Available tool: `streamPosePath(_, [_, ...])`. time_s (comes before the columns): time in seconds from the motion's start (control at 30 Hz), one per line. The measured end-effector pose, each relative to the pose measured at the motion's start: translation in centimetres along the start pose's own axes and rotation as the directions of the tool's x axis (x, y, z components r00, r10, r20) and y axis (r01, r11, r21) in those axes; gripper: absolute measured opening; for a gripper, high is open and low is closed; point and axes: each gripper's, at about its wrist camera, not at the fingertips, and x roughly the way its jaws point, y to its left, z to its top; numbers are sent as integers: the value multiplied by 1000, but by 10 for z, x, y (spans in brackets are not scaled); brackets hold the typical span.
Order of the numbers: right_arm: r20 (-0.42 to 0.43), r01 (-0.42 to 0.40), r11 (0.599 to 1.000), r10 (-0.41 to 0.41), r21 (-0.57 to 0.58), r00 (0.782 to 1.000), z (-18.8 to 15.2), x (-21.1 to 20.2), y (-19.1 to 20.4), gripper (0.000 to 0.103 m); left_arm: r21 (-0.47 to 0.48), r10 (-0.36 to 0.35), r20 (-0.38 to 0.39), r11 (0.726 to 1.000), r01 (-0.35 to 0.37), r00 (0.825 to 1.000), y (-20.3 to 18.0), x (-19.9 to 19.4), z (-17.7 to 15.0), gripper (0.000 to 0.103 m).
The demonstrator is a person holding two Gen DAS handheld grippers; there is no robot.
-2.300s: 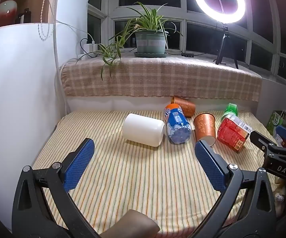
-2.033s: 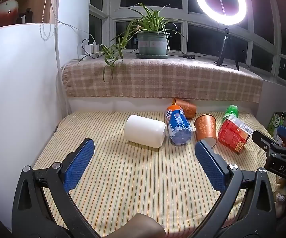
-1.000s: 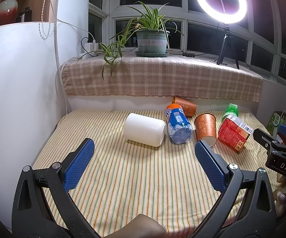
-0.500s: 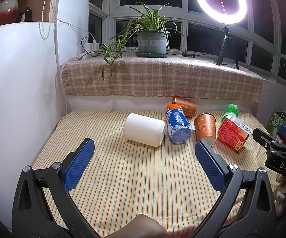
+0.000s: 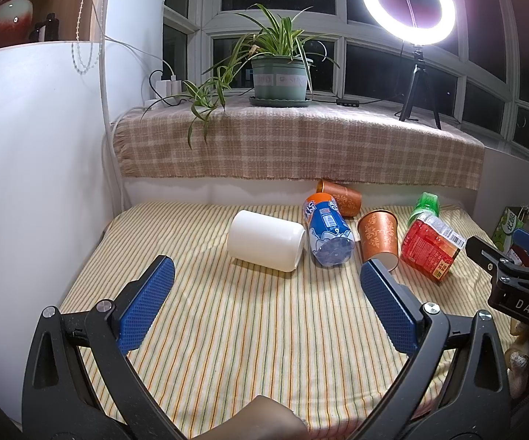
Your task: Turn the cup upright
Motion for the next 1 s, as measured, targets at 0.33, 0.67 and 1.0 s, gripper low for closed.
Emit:
streamPosePath(0.33, [-2,2,1000,-2,-2,1000,1,2,0,103,-1,0,-1,1000,0,1000,0,0,0,103])
streamPosePath(0.67, [-7,4,1000,-4,-1,1000,2,5,-2,103,-3,1,-5,1000,-1,1000,-2,2,-3,103])
streamPosePath(1.0, [-28,-1,1000,1,18,1000,2,14,-8,103,-2,2,-10,1000,-2,1000,-7,7,-8,103])
